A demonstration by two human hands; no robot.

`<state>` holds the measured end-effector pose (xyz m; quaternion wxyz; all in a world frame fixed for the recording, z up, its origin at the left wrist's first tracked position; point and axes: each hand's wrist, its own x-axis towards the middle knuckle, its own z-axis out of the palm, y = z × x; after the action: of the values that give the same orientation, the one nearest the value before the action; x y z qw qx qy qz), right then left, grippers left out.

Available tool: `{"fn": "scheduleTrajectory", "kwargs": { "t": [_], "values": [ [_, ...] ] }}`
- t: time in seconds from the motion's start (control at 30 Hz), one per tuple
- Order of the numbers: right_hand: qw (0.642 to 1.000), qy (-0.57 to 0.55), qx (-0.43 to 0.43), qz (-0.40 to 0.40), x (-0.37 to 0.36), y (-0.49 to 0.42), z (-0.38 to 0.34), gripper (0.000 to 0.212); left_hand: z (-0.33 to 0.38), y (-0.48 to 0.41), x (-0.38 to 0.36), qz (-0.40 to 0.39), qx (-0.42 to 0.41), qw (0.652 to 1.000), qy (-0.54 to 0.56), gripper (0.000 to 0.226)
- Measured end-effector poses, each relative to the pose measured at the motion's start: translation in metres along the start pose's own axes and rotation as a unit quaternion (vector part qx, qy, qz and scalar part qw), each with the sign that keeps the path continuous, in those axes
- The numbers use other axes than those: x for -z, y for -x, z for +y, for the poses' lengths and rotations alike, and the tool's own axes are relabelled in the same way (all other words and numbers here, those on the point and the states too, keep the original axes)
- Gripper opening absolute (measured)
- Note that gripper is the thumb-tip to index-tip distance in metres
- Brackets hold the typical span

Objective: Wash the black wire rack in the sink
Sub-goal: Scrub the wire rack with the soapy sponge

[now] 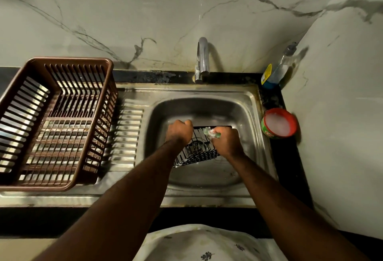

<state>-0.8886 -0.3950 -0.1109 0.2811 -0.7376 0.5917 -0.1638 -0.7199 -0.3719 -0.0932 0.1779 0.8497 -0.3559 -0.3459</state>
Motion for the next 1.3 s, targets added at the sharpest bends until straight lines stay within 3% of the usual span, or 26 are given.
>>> {"fn": "scheduleTrajectory", "kwargs": {
  "t": [0.17, 0.33, 0.53, 0.77, 0.97, 1.13, 1.3],
  "values": [
    [0.997, -0.001, 0.063, -0.039, 0.012, 0.013, 0.007, 0.006, 0.004, 0.001, 0.001, -0.004, 0.000, 1.000, 0.000, 0.048],
    [0.987, 0.030, 0.071, -0.139, 0.032, 0.015, 0.011, 0.009, 0.006, 0.005, 0.001, -0.010, -0.017, 1.000, -0.013, 0.042],
    [0.996, -0.013, 0.083, 0.002, 0.032, -0.011, -0.018, 0.040, 0.012, 0.006, 0.000, -0.013, -0.029, 0.999, -0.019, 0.041],
    [0.991, -0.013, 0.129, -0.019, 0.002, 0.012, -0.021, 0.032, 0.001, -0.004, 0.001, -0.011, -0.001, 1.000, 0.001, 0.050],
    [0.985, 0.029, 0.128, -0.115, 0.021, 0.018, -0.013, 0.032, -0.004, -0.006, 0.000, -0.018, -0.013, 1.000, -0.003, 0.051],
    [0.996, -0.038, 0.083, -0.026, 0.032, -0.004, -0.043, 0.039, 0.001, -0.001, 0.000, -0.008, 0.001, 1.000, 0.013, 0.066],
    [0.994, 0.013, 0.101, -0.046, 0.010, -0.003, -0.059, 0.030, 0.001, 0.001, -0.005, -0.013, -0.004, 1.000, -0.002, 0.075]
  ]
}}
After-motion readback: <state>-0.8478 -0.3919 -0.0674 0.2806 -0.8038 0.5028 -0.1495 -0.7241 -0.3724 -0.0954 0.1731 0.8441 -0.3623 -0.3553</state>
